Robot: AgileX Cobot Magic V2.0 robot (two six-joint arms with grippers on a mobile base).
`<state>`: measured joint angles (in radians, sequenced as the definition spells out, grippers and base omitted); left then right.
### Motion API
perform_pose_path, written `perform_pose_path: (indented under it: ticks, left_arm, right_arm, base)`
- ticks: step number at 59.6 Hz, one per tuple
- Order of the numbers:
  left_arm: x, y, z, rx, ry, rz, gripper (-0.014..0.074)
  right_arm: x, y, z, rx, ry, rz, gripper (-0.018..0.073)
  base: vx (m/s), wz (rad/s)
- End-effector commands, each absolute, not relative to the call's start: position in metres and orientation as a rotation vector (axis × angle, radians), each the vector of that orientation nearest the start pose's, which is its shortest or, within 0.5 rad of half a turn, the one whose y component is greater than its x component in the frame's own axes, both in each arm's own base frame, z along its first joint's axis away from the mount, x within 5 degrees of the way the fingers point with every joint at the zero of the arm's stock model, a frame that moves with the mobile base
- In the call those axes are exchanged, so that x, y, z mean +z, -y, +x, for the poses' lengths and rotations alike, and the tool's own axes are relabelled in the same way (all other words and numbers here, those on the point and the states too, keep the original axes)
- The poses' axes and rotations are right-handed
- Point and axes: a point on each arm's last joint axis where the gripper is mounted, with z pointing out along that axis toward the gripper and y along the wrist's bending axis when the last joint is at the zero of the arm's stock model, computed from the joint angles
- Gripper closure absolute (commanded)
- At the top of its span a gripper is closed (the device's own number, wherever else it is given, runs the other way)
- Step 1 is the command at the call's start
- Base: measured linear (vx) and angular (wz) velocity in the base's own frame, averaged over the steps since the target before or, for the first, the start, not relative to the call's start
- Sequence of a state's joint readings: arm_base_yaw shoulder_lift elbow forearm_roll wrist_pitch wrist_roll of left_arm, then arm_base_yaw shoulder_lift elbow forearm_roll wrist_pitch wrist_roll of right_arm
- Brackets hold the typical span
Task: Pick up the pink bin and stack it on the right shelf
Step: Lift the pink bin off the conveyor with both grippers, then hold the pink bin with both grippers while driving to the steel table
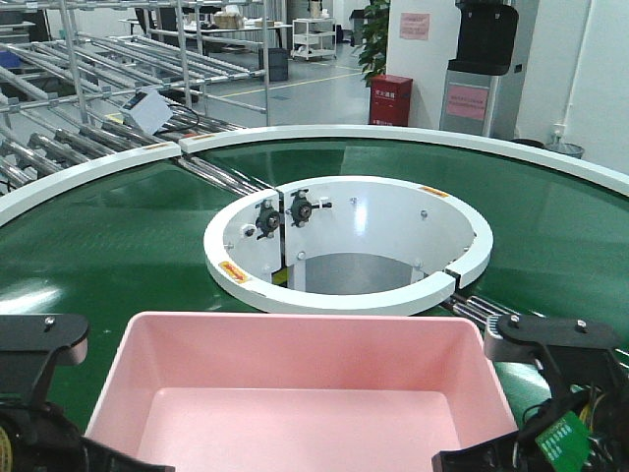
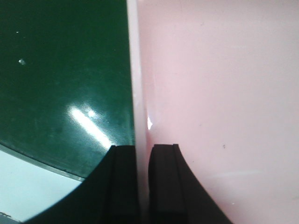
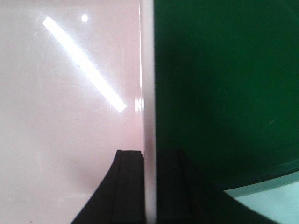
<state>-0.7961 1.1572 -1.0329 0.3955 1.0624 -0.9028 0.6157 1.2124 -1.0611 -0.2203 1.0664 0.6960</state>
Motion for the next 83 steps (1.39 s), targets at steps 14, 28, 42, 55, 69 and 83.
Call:
perform_pose_path:
  ticks: [14,28,42,55,69,83]
  left_arm:
    - [0.352,0.1251,0.173,-0.125,-2.432,0.012,0.0534]
    - [0.352,0.1251,0.173,-0.125,-2.432,0.012,0.0534]
    - [0.352,0.1251,0.173,-0.125,-2.432,0.012,0.0534]
    - [0.352,0.1251,0.173,-0.125,-2.432,0.012,0.0534]
    - [0.3519,0.125,0.173,-0.124,-2.432,0.012,0.0534]
    - [0.3517,0.1253,0.1732,-0.124,-2.432,0.013,0.0534]
  right_arm:
    - [0.3421,-0.1077,0.1983,0.079,-2.55,0.009,0.0565]
    - [0.3421,-0.1076,0.1982,0.078,-2.551,0.009,0.0565]
    - [0.3421,-0.1077,0.1982,0.08,-2.552,0.012,0.0565]
    - [0.3421,-0.1077,0.1982,0.08,-2.552,0.012,0.0565]
    - [0.3421,-0.1077,0.1982,0.08,-2.552,0.012,0.0565]
    - [0.3421,-0.1077,0.1983,0.081,-2.55,0.011,0.0565]
  base:
    - [0.0,0.0]
    - [0.0,0.0]
    - [0.0,0.0]
    - [0.0,0.0]
    - [-0.01,-0.04]
    - [-0.09,-0.29]
